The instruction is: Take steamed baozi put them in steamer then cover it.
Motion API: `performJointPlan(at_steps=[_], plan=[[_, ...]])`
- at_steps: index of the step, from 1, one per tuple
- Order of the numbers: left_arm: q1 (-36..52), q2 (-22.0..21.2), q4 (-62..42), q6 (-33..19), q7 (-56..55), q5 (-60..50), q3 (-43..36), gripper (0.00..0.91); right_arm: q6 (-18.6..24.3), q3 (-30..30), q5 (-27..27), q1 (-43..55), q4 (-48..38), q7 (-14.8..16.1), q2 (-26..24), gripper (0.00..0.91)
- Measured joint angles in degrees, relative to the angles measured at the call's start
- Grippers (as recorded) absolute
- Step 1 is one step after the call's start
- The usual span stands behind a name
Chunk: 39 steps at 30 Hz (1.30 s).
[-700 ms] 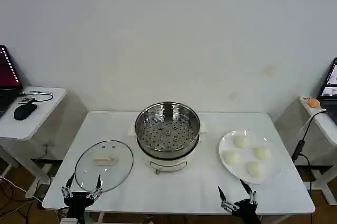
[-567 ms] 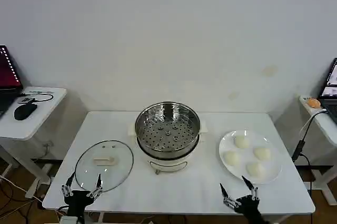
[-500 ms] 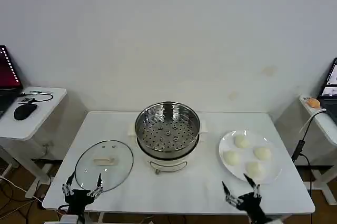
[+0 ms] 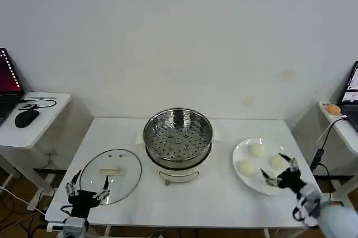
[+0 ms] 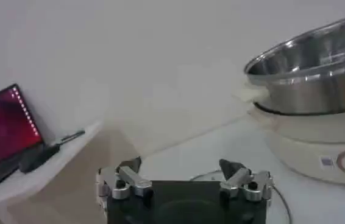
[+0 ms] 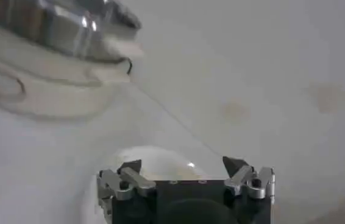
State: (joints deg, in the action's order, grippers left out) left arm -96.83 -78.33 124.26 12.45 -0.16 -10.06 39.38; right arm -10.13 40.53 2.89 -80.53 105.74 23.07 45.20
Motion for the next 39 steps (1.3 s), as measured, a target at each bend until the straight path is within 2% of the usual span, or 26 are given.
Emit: performJointPlan(at_steps=[5,11,19,22,30,39], plan=[[0.6,0.0,-0.2,0.3,0.1,-0.9,-0.2,0.907,0.6,-4.7,7.5,10.0,-6.8,7.8,-7.0,0.907],[1.0,0.2,-0.3,0.4,0.1,-1.1,0.6,0.907,4.5,-17.4,12.9,26.3,-16.6,18.8,-12.6,0.907],[0.2,0.4,1.3,0.5,-0.2,-1.1,0.8,0.907,8.8,-37.8,15.3,48.2,-29.1,31.2,-13.8,0.907],[-0.4,0.4,1.9,0.2,-0.3,-1.2,0.9,0.907,9.9,-44.5,15.3,54.8,-32.9,34.5,-13.1,0.907],[-1.4,0.1,3.5,0.1,-0.6,-1.6,1.4,0.907,11.7,-56.6,15.0,65.7,-42.4,39.1,-8.7,0.907],[-1.7,0.0,3.6,-0.2,-1.0,-1.4,2.3,0.907,13.3,-63.3,15.0,72.1,-51.1,39.7,-2.1,0.907]])
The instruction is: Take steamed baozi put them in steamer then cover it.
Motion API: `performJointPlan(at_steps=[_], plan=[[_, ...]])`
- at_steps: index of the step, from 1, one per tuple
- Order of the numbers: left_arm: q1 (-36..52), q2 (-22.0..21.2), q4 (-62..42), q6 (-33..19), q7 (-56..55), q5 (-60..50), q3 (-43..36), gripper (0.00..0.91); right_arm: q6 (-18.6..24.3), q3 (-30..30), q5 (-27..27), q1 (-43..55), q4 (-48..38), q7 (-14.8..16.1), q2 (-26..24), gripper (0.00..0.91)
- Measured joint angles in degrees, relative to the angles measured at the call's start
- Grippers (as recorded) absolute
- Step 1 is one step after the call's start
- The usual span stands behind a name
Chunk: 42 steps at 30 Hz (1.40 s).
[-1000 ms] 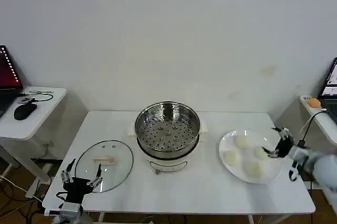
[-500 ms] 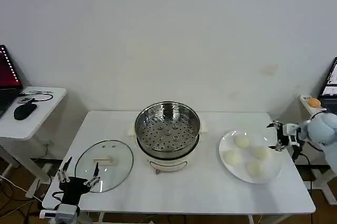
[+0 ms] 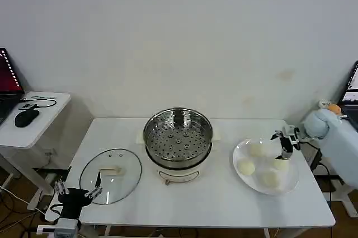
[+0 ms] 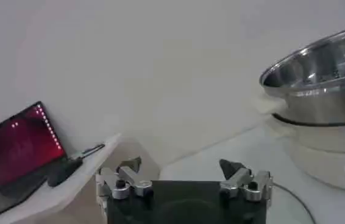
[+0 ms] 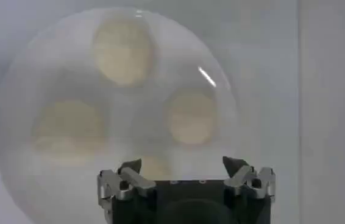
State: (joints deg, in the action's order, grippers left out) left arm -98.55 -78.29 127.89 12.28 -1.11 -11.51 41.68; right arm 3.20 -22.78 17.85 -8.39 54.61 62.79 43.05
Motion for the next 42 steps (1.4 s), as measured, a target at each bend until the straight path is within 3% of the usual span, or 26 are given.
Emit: performJointPlan(at_steps=[20,23,26,31,42], plan=[[-0.8,0.2,-1.5,-1.8,-0.7,0.3,1.5,0.907,1.5,-4.4,3.9,3.8,-12.6,-1.2,10.7,0.907],[-0.8,0.2,-1.8,-1.9,-0.7,0.5,1.8,0.907,1.7,-4.7,4.8,4.0,-13.9,-1.2,11.6,0.786],[-0.8,0.3,-1.9,-1.9,-0.8,0.7,1.9,0.907,1.8,-4.8,5.5,4.3,-15.1,-1.3,12.5,0.766],[-0.7,0.1,-1.8,-1.9,-0.8,0.7,1.9,0.907,1.9,-4.9,6.3,4.5,-16.2,-1.4,13.4,0.655],[-1.3,0.0,-1.0,-1.9,-0.9,0.8,2.2,0.907,1.6,-5.3,6.5,5.0,-16.6,-1.4,13.4,0.655]])
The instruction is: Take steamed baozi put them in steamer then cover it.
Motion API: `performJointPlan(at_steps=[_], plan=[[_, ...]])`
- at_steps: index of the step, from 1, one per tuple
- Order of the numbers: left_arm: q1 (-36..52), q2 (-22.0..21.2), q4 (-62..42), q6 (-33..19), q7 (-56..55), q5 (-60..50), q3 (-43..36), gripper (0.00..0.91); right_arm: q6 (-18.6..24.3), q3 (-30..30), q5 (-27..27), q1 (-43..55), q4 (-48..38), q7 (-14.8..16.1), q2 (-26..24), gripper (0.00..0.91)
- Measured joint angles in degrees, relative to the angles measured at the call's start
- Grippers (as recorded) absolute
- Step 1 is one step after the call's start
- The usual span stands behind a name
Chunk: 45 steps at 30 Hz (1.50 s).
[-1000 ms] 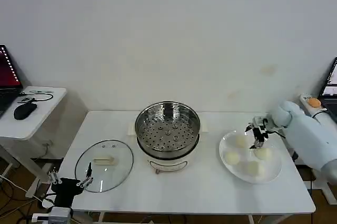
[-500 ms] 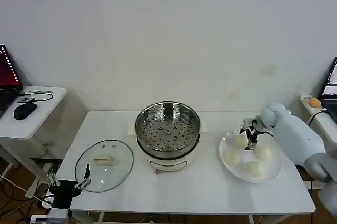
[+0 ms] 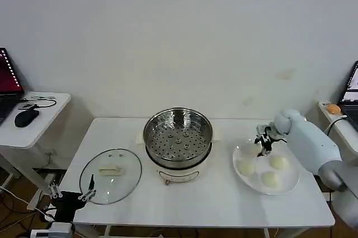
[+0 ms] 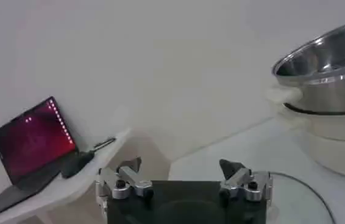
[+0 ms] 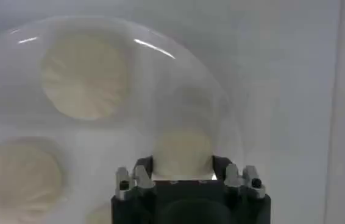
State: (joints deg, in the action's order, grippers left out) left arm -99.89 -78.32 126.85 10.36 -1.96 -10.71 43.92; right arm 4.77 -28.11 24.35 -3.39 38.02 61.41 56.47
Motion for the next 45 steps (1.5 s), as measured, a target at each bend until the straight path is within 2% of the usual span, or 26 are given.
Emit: performJointPlan(at_steps=[9,15,22,28,35,40,45], plan=[[0.1,0.1,0.1,0.0,0.0,0.1,0.1,0.907,-1.0,-3.1,-3.4,2.7,5.6,1.1,-3.4,0.665],[0.3,0.1,0.1,0.2,0.1,0.2,-0.3,0.907,-2.0,-7.9,-8.0,8.1,11.9,1.7,-6.4,0.665],[0.9,0.0,-0.4,0.2,0.1,0.0,-0.8,0.907,-2.6,-14.8,-14.7,17.5,19.1,1.5,-6.9,0.665],[0.7,0.5,-0.1,1.0,0.1,0.9,-0.2,0.907,-2.2,-22.4,-20.7,26.2,24.7,0.0,-5.2,0.675],[-0.2,0.6,0.4,1.5,0.1,1.7,0.6,0.907,-0.5,-30.4,-26.5,33.3,30.7,-3.1,-1.4,0.675],[-0.3,0.2,1.1,1.7,0.2,1.9,0.7,0.907,2.2,-34.7,-27.6,35.4,32.5,-5.4,2.2,0.675],[-0.7,-0.2,1.8,1.8,0.2,2.2,1.2,0.907,5.7,-37.6,-25.4,36.0,33.8,-7.6,4.9,0.675]])
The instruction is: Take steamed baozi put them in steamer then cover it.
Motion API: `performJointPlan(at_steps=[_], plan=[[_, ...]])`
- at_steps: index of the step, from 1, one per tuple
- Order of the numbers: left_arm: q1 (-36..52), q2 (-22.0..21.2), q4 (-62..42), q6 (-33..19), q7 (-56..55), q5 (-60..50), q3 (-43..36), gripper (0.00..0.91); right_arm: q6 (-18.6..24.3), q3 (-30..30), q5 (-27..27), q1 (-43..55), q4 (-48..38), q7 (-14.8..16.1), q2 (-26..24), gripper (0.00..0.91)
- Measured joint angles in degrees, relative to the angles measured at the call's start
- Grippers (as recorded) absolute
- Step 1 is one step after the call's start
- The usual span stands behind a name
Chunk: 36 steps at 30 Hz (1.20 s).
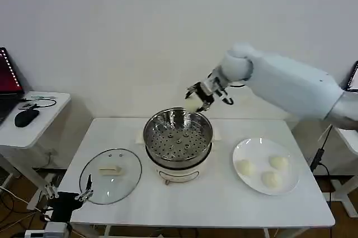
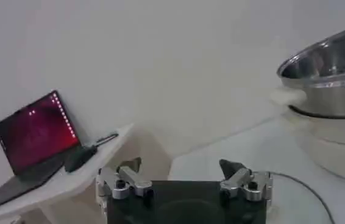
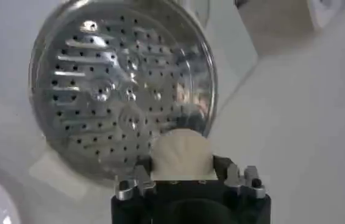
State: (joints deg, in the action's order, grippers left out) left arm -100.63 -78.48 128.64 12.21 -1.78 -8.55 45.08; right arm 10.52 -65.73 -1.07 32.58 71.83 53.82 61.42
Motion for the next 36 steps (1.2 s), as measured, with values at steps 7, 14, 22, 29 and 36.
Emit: performJointPlan(at_steps=[7,14,22,29,36], plan=[[-0.5,-0.5,0.0,0.0,0.0,0.1,0.3,0.907,5.9,-1.9,6.0,-1.5,-0.3,-3.2,3.0,0.675],[-0.5,-0.9,-0.4,0.0,-0.1,-0.2,0.4,0.907,12.7,-1.6,14.1,-4.9,-4.1,-5.7,5.5,0.675],[-0.2,-0.9,-1.0,0.0,-0.1,-0.3,0.5,0.907,20.0,1.1,23.7,-8.9,-11.2,-8.7,8.7,0.675],[0.1,-0.9,-1.5,0.0,-0.2,-0.3,0.7,0.907,24.1,3.0,28.7,-11.2,-16.0,-10.6,11.1,0.675],[0.2,-1.0,-1.7,0.0,-0.2,-0.5,0.5,0.907,26.9,4.6,32.2,-13.1,-19.6,-12.5,13.4,0.675]])
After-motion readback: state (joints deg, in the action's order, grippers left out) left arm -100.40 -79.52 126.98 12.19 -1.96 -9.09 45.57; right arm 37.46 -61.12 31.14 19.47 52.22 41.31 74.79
